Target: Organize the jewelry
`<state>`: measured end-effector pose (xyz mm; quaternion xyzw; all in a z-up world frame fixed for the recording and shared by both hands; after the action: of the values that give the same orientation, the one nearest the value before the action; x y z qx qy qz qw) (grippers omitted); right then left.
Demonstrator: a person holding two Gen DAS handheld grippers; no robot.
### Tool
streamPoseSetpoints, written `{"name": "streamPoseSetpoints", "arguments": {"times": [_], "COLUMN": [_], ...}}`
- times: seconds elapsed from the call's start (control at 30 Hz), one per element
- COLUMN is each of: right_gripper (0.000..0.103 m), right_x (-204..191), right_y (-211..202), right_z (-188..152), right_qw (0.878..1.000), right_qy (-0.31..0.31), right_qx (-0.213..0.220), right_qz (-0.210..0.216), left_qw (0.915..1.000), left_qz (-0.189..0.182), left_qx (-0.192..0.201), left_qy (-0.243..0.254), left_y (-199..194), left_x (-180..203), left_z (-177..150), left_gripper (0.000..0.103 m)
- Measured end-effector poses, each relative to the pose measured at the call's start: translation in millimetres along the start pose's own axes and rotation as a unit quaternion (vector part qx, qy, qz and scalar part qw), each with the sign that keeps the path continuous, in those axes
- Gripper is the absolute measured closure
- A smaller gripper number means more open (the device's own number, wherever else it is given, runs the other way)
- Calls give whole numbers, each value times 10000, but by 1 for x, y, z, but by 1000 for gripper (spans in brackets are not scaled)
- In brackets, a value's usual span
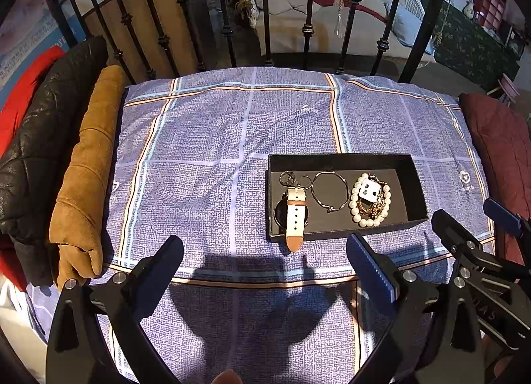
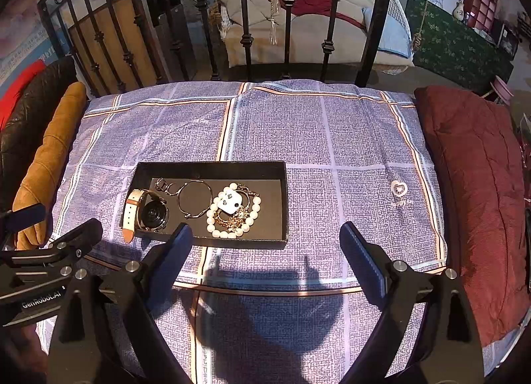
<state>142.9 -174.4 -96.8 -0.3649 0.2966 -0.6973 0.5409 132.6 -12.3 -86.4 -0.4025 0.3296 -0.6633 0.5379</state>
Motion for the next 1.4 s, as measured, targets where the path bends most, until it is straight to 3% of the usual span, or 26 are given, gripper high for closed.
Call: {"name": "streamPoseSetpoints", "arguments": {"times": [1.07,1.27,1.4], "right_gripper": [14,14,14], "right_x": [-2,-1,0], "right_y": [-2,-2,-2], "right_z": [-1,-1,-1], "right_qw": [10000,10000,10000], "right_qy": [-13,-30,-19], "right_qx": [3,9,18], "right_qz": [-33,-65,-72], "left_qw": [9999,9995,9982], "left_qz": [48,257,207], "left_qx": [-11,157,551], "left_qy": [-137,24,112], "left_y": [0,-2,-12], "left_x": [-8,-3,2], "left_z": [3,2,0], "left_gripper": [7,7,8]}}
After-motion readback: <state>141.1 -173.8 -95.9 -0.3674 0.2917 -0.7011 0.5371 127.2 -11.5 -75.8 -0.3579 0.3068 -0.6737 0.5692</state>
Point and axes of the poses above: each gripper's, at about its wrist camera, not at the fingertips, and y roughly the way its jaws point, x to its right, z to its top, the point moved 1 cm from there along y, roughly the way its jaws point, and after that the axes turned 15 degrees about -z, right-handed, at the moved point
